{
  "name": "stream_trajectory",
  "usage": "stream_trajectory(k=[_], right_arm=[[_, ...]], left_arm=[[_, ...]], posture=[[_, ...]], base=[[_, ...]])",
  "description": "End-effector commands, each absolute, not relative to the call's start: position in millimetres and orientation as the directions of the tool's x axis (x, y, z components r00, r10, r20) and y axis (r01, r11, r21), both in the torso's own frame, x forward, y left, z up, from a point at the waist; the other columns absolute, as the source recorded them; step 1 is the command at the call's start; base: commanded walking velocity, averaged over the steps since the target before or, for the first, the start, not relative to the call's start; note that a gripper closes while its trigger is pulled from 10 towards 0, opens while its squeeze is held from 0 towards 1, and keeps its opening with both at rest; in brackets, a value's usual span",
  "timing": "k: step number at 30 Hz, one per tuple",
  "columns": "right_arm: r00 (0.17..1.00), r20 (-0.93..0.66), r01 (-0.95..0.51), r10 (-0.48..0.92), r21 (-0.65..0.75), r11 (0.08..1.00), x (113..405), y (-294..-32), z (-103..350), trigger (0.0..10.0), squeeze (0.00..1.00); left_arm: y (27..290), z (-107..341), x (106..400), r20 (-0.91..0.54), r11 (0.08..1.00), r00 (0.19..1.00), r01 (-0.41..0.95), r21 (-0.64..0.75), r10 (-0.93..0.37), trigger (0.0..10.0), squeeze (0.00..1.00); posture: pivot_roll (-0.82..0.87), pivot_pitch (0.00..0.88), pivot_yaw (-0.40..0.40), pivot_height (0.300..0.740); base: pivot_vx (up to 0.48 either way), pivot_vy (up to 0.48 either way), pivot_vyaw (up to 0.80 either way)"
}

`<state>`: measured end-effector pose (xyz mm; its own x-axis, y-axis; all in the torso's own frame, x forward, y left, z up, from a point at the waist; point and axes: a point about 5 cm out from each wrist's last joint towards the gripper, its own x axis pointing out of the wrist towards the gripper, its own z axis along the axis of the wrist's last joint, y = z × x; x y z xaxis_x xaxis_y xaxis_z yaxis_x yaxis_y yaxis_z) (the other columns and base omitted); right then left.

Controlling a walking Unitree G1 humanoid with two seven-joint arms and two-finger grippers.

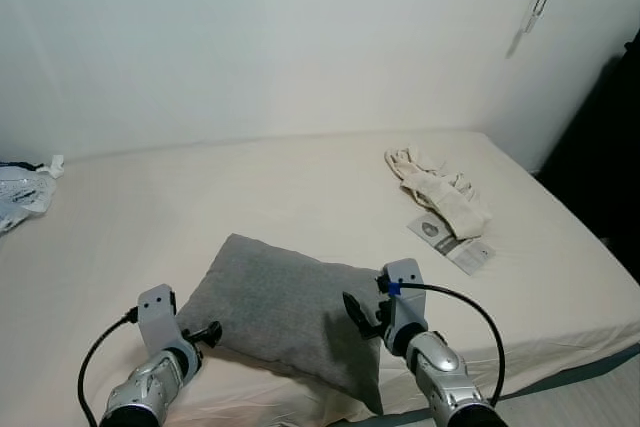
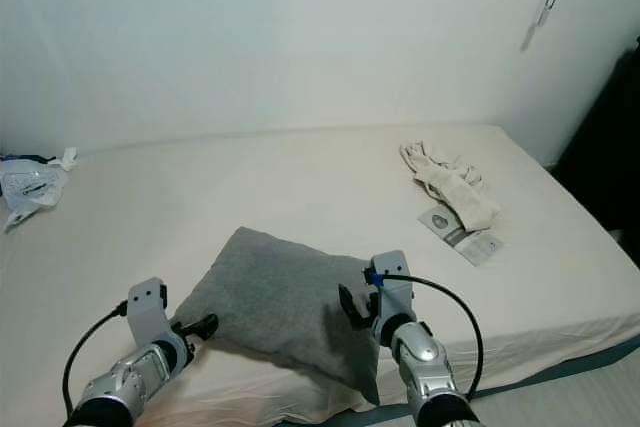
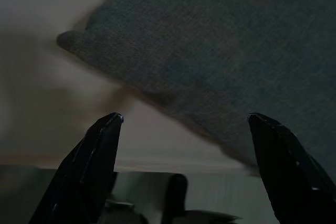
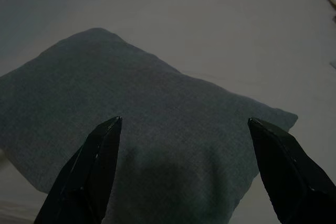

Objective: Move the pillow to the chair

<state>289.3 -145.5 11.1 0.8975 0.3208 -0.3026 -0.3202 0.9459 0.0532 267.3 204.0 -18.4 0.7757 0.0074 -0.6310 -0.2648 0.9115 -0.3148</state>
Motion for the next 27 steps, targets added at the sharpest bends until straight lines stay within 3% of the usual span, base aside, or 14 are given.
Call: stream_trajectory(k=[1,5,8,19,27], right_arm=[[0.899,-0.294,-0.324,0.324,0.048,0.945,290.5,-143.8,12.7,10.0,0.00],[0.896,-0.294,-0.333,0.332,0.047,0.942,290.7,-143.0,13.0,10.0,0.00],[0.893,-0.289,-0.347,0.345,0.047,0.937,291.0,-141.7,13.9,10.0,0.00],[0.890,-0.282,-0.360,0.357,0.045,0.932,291.4,-140.0,15.1,10.0,0.00],[0.893,-0.264,-0.367,0.364,0.038,0.929,291.1,-138.7,16.6,10.0,0.00]], left_arm=[[200.0,-21.9,264.8,-0.652,0.919,0.758,-0.260,-0.298,0.003,10.0,0.00],[198.8,-19.8,266.1,-0.636,0.930,0.772,-0.237,-0.279,0.006,10.0,0.00],[199.0,-11.6,270.9,-0.566,0.978,0.824,-0.144,-0.153,0.033,10.0,0.00],[191.9,-10.1,272.0,-0.561,0.979,0.828,-0.099,-0.179,-0.019,10.0,0.00],[188.8,-12.0,269.8,-0.577,0.982,0.815,-0.070,-0.177,-0.046,10.0,0.00]], posture=[[-0.06,0.028,-0.058,0.705],[-0.05,0.028,-0.063,0.690],[-0.05,0.030,-0.068,0.670],[-0.05,0.029,-0.065,0.625],[-0.05,0.032,-0.063,0.625]], base=[[0.000,0.000,0.00],[0.000,0.000,0.00],[0.000,0.000,0.00],[0.000,0.000,0.00],[0.000,0.000,0.00]])
